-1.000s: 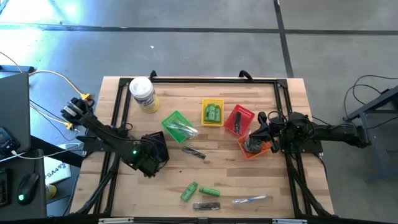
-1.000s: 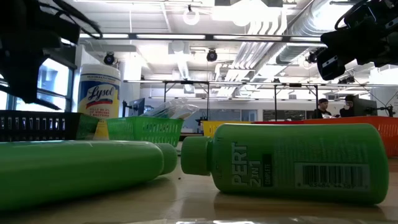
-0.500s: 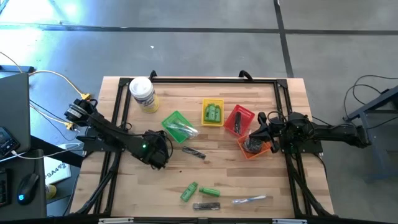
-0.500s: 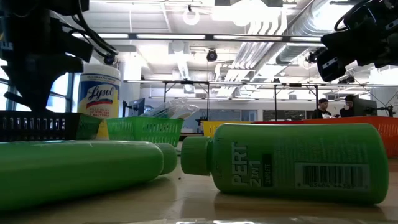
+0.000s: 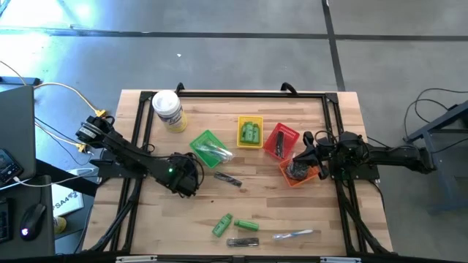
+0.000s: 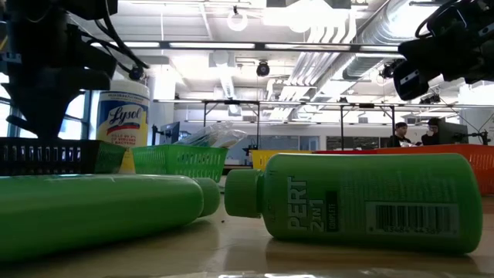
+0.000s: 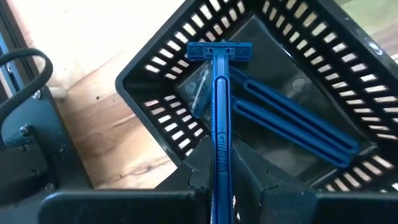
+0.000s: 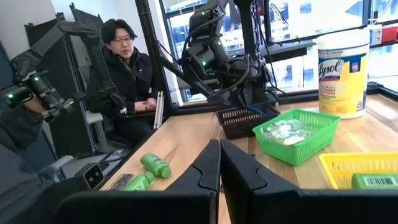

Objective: Pick & Place Travel size toiletries

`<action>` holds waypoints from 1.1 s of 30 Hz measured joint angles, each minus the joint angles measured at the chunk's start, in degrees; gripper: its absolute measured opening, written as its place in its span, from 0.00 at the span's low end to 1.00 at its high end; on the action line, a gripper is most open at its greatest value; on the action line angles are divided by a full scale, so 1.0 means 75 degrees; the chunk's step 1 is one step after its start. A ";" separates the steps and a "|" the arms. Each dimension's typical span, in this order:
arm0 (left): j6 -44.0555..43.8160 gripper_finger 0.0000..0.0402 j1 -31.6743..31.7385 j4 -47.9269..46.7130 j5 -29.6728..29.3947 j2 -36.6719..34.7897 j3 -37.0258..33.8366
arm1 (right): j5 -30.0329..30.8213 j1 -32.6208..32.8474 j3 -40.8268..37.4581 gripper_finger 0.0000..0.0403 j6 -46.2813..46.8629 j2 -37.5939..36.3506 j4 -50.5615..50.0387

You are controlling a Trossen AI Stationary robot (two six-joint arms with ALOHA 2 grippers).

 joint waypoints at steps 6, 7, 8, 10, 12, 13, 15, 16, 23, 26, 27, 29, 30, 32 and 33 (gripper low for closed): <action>-0.0223 0.07 0.0000 0.0050 -0.0219 0.0000 0.0000 | 0.0000 0.0001 -0.0001 0.01 0.0020 0.0000 0.0029; -0.0223 0.07 0.0000 0.0101 -0.0328 0.0000 0.0000 | 0.0000 0.0001 0.0000 0.01 0.0032 0.0000 0.0026; -0.0220 0.07 0.0000 0.0161 -0.0433 0.0000 0.0000 | -0.0004 0.0001 -0.0001 0.01 0.0032 0.0000 0.0026; -0.0221 0.07 0.0001 0.0217 -0.0501 0.0000 0.0003 | -0.0009 0.0001 -0.0001 0.01 0.0035 0.0000 0.0024; -0.0173 0.07 0.0003 0.0214 -0.0525 0.0000 0.0003 | -0.0003 -0.0002 -0.0001 0.01 0.0035 0.0000 0.0023; -0.0158 0.07 0.0003 0.0226 -0.0538 0.0000 0.0003 | -0.0003 0.0000 0.0000 0.01 0.0032 0.0000 0.0026; -0.0144 0.07 0.0003 0.0233 -0.0582 0.0000 0.0003 | 0.0000 0.0001 -0.0001 0.01 0.0032 0.0000 0.0043; -0.0141 0.08 0.0003 0.0236 -0.0586 0.0000 0.0003 | 0.0000 0.0001 -0.0001 0.01 0.0032 0.0000 0.0073; 0.0268 0.16 -0.0003 0.0673 -0.0662 0.0000 0.0003 | -0.0020 0.0000 0.0001 0.01 0.0032 0.0000 0.0087; 0.0628 0.20 -0.0003 0.1048 -0.0764 0.0000 0.0003 | -0.0020 -0.0001 0.0001 0.01 0.0037 0.0000 0.0094; 0.0706 0.22 -0.0003 0.1135 -0.0772 0.0000 0.0006 | -0.0020 0.0000 0.0000 0.01 0.0050 0.0000 0.0102; 0.0728 0.25 -0.0003 0.1161 -0.0790 0.0000 0.0006 | -0.0023 -0.0002 0.0002 0.01 0.0055 0.0000 0.0102; 0.0730 0.27 -0.0003 0.1152 -0.0785 0.0000 0.0006 | -0.0020 0.0001 0.0002 0.01 0.0055 0.0000 0.0102; 0.0750 0.30 -0.0003 0.1146 -0.0781 0.0000 0.0006 | -0.0020 0.0000 -0.0001 0.01 0.0055 -0.0002 0.0102; 0.0823 0.32 -0.0003 0.1119 -0.0777 -0.0014 0.0006 | -0.0022 0.0001 0.0000 0.01 0.0055 0.0000 0.0102</action>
